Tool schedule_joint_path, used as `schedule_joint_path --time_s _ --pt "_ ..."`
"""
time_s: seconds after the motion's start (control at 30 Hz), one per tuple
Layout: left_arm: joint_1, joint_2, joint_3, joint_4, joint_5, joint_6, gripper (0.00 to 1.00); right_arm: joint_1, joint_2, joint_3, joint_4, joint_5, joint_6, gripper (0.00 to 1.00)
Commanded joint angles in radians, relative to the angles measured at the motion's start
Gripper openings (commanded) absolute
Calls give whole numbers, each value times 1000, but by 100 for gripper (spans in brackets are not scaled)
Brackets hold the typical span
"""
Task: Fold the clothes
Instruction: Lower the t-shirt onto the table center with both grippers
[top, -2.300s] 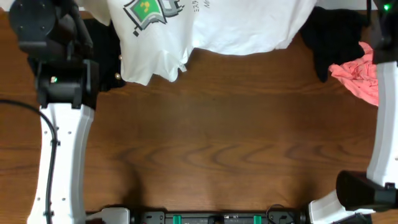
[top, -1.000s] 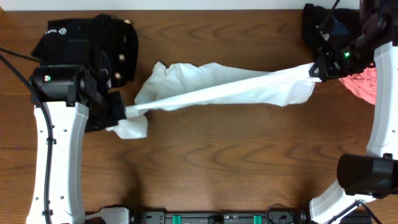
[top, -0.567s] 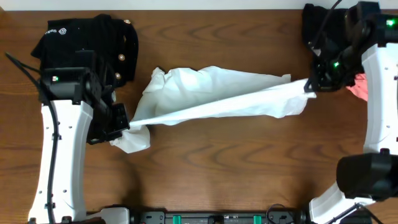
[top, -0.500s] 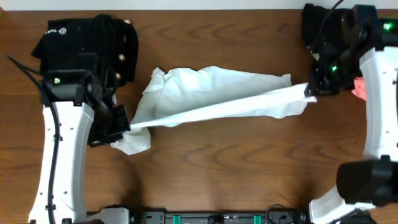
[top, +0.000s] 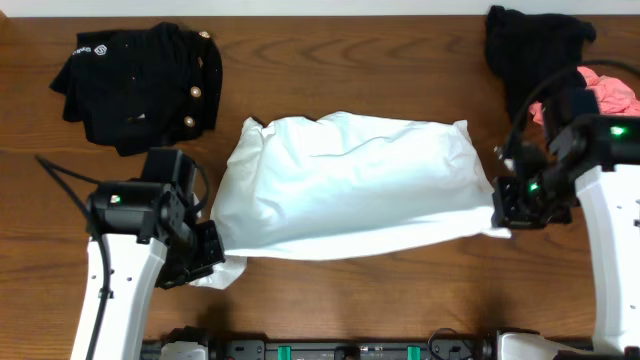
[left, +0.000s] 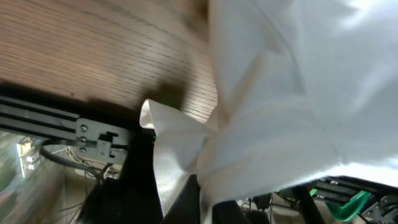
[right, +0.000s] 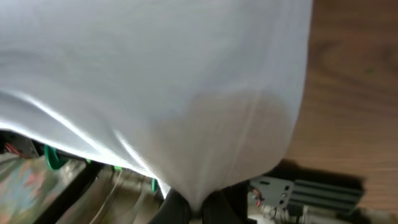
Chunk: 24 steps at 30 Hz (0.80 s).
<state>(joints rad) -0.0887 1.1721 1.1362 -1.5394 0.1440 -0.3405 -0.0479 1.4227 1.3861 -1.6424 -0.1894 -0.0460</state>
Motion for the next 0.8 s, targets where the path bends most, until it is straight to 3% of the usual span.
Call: schedule_joint_path --time_s 0.0,0.37,0.77 --pt "-23 -3 -3 14 30 -17 6 10 -5 -103 42 -28 23 2" --pt "-34 38 -3 254 23 -62 6 -6 -1 -212 244 -58 31 1" --pt "-34 315 -3 386 -33 -57 6 -28 96 -229 367 -1 31 1"
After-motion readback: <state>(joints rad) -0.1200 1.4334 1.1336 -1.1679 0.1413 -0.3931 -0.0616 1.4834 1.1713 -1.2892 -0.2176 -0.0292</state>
